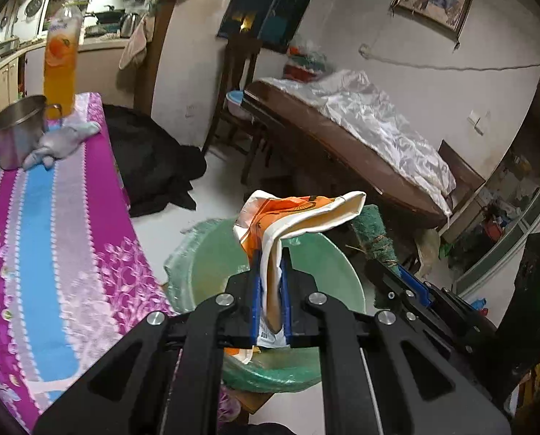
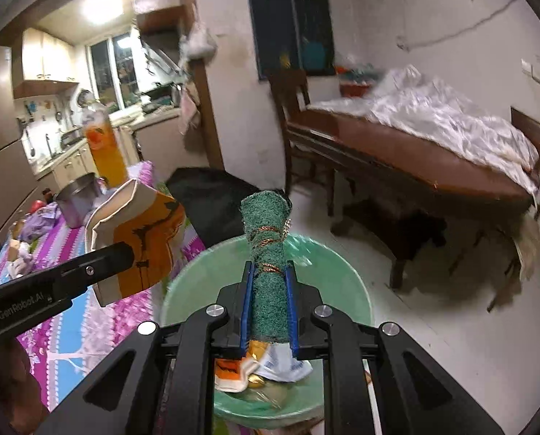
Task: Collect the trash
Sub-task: 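Carry the wrapper and green scrubber over the green bin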
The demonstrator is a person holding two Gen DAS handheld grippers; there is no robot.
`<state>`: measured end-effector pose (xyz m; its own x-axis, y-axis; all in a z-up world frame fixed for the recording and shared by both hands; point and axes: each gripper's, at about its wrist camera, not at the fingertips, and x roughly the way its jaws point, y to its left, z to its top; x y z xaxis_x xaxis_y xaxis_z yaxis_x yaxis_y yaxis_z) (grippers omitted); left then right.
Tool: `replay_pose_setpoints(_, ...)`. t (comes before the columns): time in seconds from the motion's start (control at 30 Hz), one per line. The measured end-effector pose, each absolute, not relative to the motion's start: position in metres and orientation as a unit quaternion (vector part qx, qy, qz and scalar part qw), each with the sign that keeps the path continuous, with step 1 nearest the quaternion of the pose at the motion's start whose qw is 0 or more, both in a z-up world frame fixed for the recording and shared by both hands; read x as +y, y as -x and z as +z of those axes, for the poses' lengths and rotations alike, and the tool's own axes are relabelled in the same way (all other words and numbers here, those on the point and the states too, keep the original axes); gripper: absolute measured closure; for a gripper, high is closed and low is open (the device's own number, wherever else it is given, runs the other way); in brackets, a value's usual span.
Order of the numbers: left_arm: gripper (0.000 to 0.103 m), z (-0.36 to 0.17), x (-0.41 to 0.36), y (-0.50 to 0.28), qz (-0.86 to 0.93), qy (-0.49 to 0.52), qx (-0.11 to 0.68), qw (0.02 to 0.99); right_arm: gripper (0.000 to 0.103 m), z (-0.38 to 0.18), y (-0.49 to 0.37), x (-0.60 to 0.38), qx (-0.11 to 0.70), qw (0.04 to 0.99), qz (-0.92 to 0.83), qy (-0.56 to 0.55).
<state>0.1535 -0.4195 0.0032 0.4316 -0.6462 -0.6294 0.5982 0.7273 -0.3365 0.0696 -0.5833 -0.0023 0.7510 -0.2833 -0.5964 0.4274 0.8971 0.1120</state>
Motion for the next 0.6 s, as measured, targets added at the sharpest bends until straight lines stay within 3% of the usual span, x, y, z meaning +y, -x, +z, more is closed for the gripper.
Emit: replay_pose_setpoints(0.6,0.095,-0.021,-0.433,-0.181,-0.341,0.038,0.425,0.837,0.087,-0.034,-0.09,-0.616,0.349,0.9,-0.212,-0.153)
